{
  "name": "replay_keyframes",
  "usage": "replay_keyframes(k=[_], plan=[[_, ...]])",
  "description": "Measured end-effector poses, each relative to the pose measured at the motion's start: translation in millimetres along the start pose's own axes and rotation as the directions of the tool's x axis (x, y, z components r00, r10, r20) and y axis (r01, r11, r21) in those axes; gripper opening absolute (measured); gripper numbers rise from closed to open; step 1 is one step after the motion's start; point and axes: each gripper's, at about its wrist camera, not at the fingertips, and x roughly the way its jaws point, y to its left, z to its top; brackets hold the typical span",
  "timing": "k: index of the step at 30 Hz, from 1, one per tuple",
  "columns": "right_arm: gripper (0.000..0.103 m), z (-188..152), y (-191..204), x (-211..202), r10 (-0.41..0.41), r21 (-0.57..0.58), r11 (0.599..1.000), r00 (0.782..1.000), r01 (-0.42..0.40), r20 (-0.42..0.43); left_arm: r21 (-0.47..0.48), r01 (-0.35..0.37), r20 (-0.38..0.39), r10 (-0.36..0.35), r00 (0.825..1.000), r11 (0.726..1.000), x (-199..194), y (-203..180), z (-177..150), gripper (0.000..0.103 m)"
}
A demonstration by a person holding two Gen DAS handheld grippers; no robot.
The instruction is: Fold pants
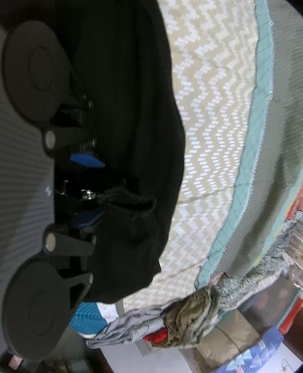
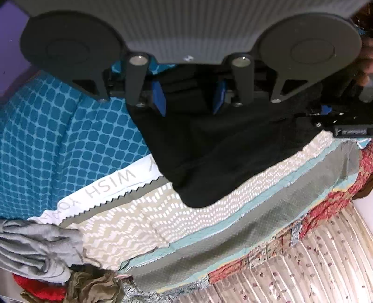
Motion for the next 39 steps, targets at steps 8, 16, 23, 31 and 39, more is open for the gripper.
replay_keyframes(k=[8,16,23,31,39], plan=[[0.049,-3.6,22.6,-27.3,-0.018,-0.088,0.996,0.992,0.029,0.128,-0.039,0.027,0.083,-0.024,0.996,0.999,-44.4,26.3,-9.3,0.043],[0.048,-1.7,76.4,-17.3,0.081,-0.255,0.966,0.992,-0.054,0.097,-0.057,-0.024,0.135,0.032,0.99,0.998,-70.0,43.8,-14.9,0.043],[0.042,-0.9,129.0,8.6,0.185,-0.364,0.916,0.983,-0.168,0.013,-0.035,-0.025,0.213,0.032,0.977,0.999,-111.3,56.4,-25.0,0.043],[0.043,-18.7,125.4,69.9,0.109,-0.309,0.938,0.979,-0.159,-0.173,-0.181,-0.09,0.402,0.158,0.902,0.979,-214.1,122.7,-55.4,0.047],[0.044,-11.5,138.1,20.2,0.197,-0.331,0.92,0.978,-0.208,-0.065,-0.479,-0.07,0.43,0.303,0.85,0.875,-268.4,218.1,-103.1,0.058]])
